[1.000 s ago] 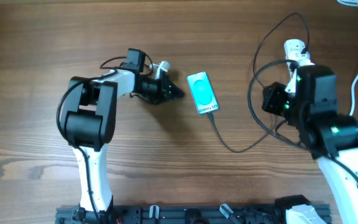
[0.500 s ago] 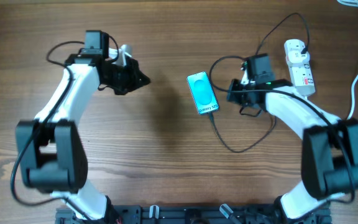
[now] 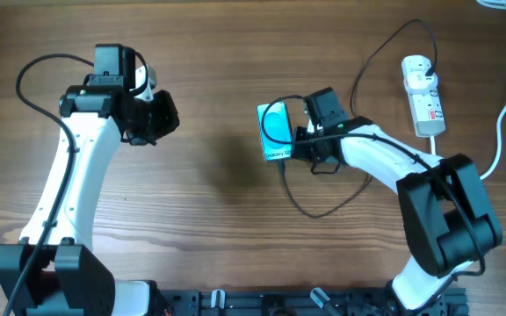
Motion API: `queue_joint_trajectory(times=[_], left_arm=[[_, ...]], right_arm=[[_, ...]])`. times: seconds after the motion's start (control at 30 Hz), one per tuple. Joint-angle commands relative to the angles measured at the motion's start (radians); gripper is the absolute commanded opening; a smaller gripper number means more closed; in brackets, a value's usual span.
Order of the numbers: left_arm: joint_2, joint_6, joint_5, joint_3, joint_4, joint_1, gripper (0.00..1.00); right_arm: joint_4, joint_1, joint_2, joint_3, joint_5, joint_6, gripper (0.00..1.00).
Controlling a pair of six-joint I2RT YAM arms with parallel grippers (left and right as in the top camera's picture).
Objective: Plug charger to phone and switch on socket
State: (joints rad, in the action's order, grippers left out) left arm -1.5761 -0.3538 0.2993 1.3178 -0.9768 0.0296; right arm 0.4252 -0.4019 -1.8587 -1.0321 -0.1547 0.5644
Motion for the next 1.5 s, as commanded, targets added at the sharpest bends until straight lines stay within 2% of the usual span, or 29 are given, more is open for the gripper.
queue_joint_trajectory(times=[0.0,0.13,0.27,0.37,0.47,0.57,0.67,0.73,0.8,0.83,1.27,1.47], left_arm=[[0.021,0.002,-0.029,0.006,-0.016,-0.006,0.04],[0.021,0.002,-0.027,0.006,-0.006,-0.004,0.04],[0.02,0.002,-0.027,0.006,0.004,0.024,0.04],[0.021,0.002,-0.027,0.006,0.018,0.054,0.04],[0.021,0.002,-0.027,0.006,0.017,0.068,0.04],[0.021,0.001,-0.027,0.006,0.014,0.068,0.11],[0.021,-0.003,-0.027,0.006,0.012,0.068,0.34],[0.021,-0.003,-0.027,0.006,0.002,0.068,0.6],[0.021,-0.002,-0.028,0.006,-0.015,0.068,0.97],[0.021,-0.002,-0.029,0.006,-0.024,0.068,1.0],[0.021,-0.002,-0.032,0.006,-0.024,0.068,1.0],[0.021,-0.002,-0.032,0.006,-0.023,0.068,1.0]], right_arm=[[0.196,0.064,0.051,-0.067,0.138,0.039,0.04],[0.379,0.161,0.215,-0.204,0.286,0.066,0.04],[0.359,0.287,0.294,-0.223,0.45,0.077,0.04],[0.393,0.445,0.262,-0.223,0.364,0.183,0.04],[0.327,0.581,0.219,-0.225,0.27,0.172,0.05],[0.241,0.651,0.158,-0.225,0.242,0.142,0.04],[0.169,0.661,0.079,-0.23,0.249,0.116,0.04],[0.129,0.661,0.021,-0.248,0.28,0.119,0.05],[0.093,0.661,-0.034,-0.277,0.288,0.119,0.04],[0.076,0.661,-0.059,-0.293,0.288,0.117,0.04],[-0.135,0.647,-0.152,-0.313,0.299,0.106,0.04],[-0.158,0.623,-0.18,-0.312,0.332,0.093,0.04]])
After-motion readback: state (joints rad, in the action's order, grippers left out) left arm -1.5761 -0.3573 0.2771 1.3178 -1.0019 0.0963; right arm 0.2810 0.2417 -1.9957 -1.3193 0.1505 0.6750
